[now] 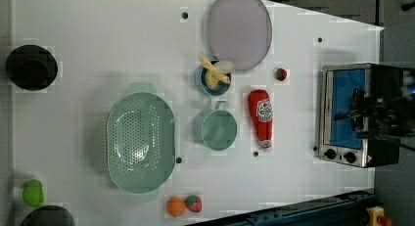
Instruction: Pick Ketchup from the table and place it in strainer.
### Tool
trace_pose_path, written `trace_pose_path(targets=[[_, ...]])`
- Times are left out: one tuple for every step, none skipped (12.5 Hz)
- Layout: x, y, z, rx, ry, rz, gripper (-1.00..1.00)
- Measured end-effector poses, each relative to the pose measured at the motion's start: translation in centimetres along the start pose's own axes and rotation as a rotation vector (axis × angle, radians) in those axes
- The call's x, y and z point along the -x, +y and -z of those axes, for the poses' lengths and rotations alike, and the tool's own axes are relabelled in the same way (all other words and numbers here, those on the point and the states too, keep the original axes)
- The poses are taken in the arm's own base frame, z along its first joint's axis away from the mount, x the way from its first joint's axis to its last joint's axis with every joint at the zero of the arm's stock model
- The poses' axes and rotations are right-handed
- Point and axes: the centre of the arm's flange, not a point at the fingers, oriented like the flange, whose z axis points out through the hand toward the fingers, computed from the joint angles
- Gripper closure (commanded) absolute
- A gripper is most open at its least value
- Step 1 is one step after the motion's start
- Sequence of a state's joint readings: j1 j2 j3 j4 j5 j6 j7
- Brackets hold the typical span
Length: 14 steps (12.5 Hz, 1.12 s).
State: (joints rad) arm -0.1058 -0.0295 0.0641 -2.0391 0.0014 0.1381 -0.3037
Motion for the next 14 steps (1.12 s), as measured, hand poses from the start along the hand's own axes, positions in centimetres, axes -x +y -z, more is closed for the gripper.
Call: trace_pose_path(targets=[[-0.7, -0.4, -3.0, 0.011, -0.030, 0.070, -1.00], [-1.4, -0.9, -5.6, 0.008, -0.035, 0.142, -1.00], [-2.0, -1.2, -7.8, 0.005, -0.033, 0.211, -1.00], [-2.4, -1.7, -9.6, 0.001, -0.026, 0.280, -1.00], [-2.7, -2.1, -11.0, -0.003, -0.015, 0.342, -1.00], [-3.0, -2.5, -12.2, -0.007, -0.002, 0.399, -1.00], [-3.3, -3.0, -13.0, -0.015, 0.019, 0.446, -1.00], [-3.7, -3.3, -13.5, -0.027, 0.049, 0.480, -1.00], [-3.9, -3.4, -13.9, -0.035, 0.085, 0.496, -1.00], [-4.1, -3.3, -14.5, -0.040, 0.120, 0.508, -1.00], [-4.2, -3.2, -15.3, -0.044, 0.147, 0.517, -1.00], [-4.2, -3.3, -16.1, -0.050, 0.164, 0.524, -1.00], [-4.1, -3.5, -17.4, -0.048, 0.158, 0.537, -1.00], [-4.1, -3.8, -18.8, -0.045, 0.143, 0.547, -1.00]])
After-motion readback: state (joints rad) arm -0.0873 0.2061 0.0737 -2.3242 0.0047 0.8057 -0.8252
